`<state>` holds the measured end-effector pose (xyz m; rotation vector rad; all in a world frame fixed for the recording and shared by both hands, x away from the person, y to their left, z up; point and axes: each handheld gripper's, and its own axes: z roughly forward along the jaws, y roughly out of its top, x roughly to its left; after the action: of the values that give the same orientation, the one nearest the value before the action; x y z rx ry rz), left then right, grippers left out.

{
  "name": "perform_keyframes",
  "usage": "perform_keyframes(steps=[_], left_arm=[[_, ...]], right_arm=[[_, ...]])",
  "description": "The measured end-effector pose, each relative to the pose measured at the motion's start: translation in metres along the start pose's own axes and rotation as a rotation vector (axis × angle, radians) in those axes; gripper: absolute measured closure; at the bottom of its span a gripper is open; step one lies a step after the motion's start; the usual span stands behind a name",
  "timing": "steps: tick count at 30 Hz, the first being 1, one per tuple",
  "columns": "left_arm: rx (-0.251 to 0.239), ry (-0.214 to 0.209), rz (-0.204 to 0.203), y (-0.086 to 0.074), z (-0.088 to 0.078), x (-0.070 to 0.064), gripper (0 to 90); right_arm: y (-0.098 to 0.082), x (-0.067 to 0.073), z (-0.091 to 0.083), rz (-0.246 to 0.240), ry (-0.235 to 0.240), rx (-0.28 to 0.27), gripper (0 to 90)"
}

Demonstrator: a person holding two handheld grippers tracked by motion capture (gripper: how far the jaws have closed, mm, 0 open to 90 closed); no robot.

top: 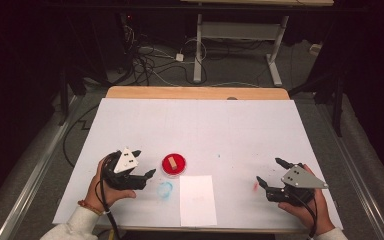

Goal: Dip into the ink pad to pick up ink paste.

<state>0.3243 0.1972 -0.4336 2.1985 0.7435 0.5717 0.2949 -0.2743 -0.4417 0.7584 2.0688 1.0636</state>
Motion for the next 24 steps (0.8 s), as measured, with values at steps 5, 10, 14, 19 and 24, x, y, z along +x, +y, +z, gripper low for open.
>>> perform_keyframes(steps=[5, 10, 14, 19, 24], left_arm=[[0.045, -0.081, 0.021, 0.018, 0.026, -0.003, 22.6], [0.093, -0.156, 0.045, 0.033, 0.054, -0.007, 25.0], [0.140, -0.186, 0.079, 0.043, 0.071, -0.007, 29.1], [0.179, -0.195, 0.094, 0.046, 0.081, -0.005, 38.3], [0.199, -0.209, 0.083, 0.044, 0.085, -0.001, 43.3]], right_arm=[[-0.001, 0.001, 0.002, -0.007, 0.007, 0.008, 19.2], [-0.002, 0.001, 0.002, -0.008, 0.010, 0.011, 19.2], [-0.004, 0.002, 0.000, -0.022, 0.013, 0.017, 19.3], [-0.005, 0.003, -0.003, -0.020, 0.014, 0.016, 19.6], [-0.005, 0.003, -0.003, -0.021, 0.014, 0.020, 19.9]])
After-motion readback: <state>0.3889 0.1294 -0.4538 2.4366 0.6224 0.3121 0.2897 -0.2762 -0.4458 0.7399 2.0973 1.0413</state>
